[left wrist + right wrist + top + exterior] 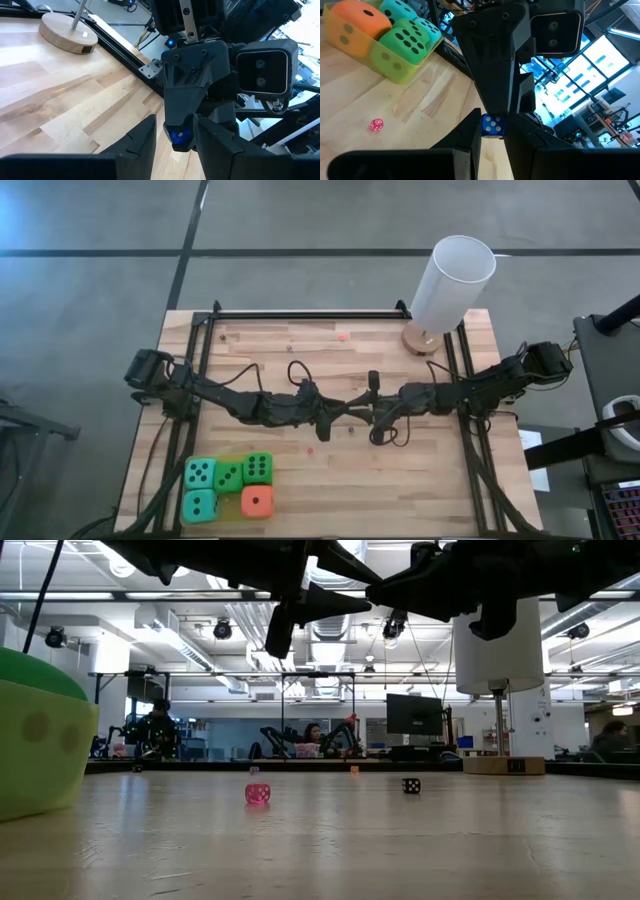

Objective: Pick & Place Dice
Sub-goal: Put the blue dice into the yellow bin

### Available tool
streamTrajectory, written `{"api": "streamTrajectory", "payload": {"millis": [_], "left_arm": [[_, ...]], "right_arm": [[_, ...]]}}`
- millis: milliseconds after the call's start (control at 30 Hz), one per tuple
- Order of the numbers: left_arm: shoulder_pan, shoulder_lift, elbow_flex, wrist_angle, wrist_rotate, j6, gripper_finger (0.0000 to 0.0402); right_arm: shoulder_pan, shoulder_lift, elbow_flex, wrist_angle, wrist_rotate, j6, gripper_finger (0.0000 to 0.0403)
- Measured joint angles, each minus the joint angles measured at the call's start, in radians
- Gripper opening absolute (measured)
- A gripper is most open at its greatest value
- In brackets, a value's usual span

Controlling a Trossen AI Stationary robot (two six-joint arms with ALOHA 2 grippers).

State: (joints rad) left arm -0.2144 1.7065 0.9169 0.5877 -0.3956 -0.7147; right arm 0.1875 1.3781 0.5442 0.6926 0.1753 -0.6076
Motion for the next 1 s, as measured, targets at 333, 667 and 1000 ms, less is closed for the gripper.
{"api": "streamTrajectory", "payload": {"millis": [333, 667, 1000], "left_arm": [[-0.002, 0.000, 0.000, 0.004, 0.000, -0.003, 0.0132], [-0.006, 0.000, 0.000, 0.007, 0.000, 0.001, 0.0128], [-0.005, 0.075, 0.027, 0.068, -0.007, 0.001, 0.0129]], "right_arm": [[0.000, 0.000, 0.001, 0.002, 0.003, -0.006, 0.0066], [0.000, 0.000, 0.001, 0.002, 0.003, -0.006, 0.0066], [0.001, 0.000, 0.001, -0.013, -0.002, -0.009, 0.0066]]}}
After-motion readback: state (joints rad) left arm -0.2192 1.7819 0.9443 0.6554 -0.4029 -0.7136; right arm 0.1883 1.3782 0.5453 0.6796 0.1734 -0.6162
